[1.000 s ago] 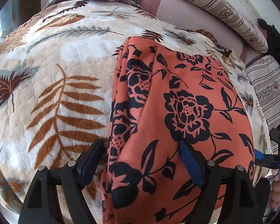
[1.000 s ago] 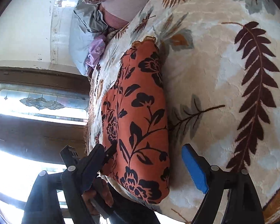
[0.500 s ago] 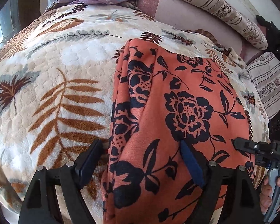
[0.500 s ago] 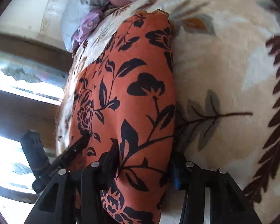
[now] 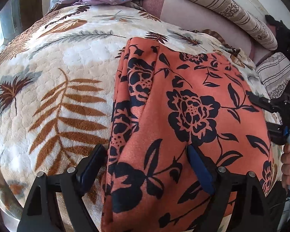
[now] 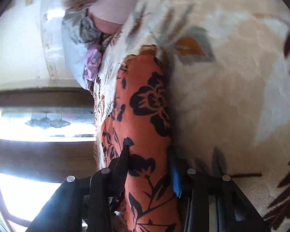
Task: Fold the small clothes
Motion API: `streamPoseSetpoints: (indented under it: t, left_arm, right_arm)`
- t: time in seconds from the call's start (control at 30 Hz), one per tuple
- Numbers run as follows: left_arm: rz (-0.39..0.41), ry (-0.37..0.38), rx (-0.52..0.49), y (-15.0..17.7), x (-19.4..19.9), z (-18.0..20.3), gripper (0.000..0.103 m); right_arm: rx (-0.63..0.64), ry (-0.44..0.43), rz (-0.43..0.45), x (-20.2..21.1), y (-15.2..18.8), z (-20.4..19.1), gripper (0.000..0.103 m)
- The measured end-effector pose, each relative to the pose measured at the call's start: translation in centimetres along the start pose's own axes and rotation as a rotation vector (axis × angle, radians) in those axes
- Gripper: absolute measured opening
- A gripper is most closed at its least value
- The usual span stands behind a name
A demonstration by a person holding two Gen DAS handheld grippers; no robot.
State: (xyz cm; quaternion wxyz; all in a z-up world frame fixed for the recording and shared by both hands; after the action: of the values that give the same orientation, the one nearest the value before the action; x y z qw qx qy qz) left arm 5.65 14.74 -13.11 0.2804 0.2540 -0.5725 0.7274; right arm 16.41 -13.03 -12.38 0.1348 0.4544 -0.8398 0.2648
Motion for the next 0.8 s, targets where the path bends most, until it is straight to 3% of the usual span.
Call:
streamPoseSetpoints:
  t: [0.1, 0.17, 0.23, 0.27, 0.4, 0.47, 0.5, 0.53, 0.6, 0.8]
  left_arm:
    - [0.01, 0.003, -0.006, 0.2, -0.3, 0.1, 0.09]
    - [0.01, -0.006, -0.009, 0.2, -0.1, 0.3, 0.09]
    - [-0.005, -0.005, 0.035, -0.2, 0.8, -0.1, 0.089]
    - [0.0, -0.003, 0.062, -0.4, 1.7, -0.4, 0.088]
    - [0.074, -0.009, 0.03, -0.1, 5.3, -0.8, 0.088]
    - [-0.021, -0.068, 0.011, 1.6, 4.0, -1.8, 0.087]
    - [-0.057, -0.067, 0.035, 2.5, 3.3, -2.5, 0.087]
    - [-0.025, -0.052, 0.061, 2.7, 3.7, -2.9, 0.087]
    - [-0.025, -0.071, 0.065, 2.3, 4.4, -2.5, 0.087]
    - [0.029, -0.132, 0.009, 0.4, 6.6, -1.3, 0.087]
  right_arm:
    - [0.023, 0.135, -0.007, -1.4, 0.4, 2.0, 0.035]
    - [-0.092, 0.082, -0.004, -1.4, 0.7, 3.8, 0.038]
    - [-0.109, 0.077, 0.024, -0.1, 0.9, 3.3, 0.06]
    - [-0.075, 0.081, 0.037, 0.6, 1.0, 2.5, 0.062]
    - [0.055, 0.006, 0.085, 4.8, 2.5, -2.0, 0.062]
    - [0.108, -0.074, 0.063, 5.5, 4.1, -4.2, 0.063]
    - [0.13, -0.108, 0.03, 5.3, 5.4, -5.1, 0.07]
    - [0.151, -0.118, -0.022, 4.5, 6.7, -5.2, 0.073]
    - [0.209, -0.025, -0.133, 2.9, 9.5, -3.6, 0.076]
    - [0.261, -0.048, -0.036, 5.6, 9.2, -6.0, 0.076]
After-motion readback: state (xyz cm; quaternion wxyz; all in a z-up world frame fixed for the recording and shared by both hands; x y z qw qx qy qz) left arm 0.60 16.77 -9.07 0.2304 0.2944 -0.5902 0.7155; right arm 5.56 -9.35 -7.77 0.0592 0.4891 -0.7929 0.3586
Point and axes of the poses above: each gripper's, at about its wrist camera, not at the fingertips, and x roughly against the way its jaws point, z to its right, y to its underside, the point moved 2 cm from there along -x, roughly the way its jaws point, and after that the axes turned 15 degrees about z, right-handed, at the moved point
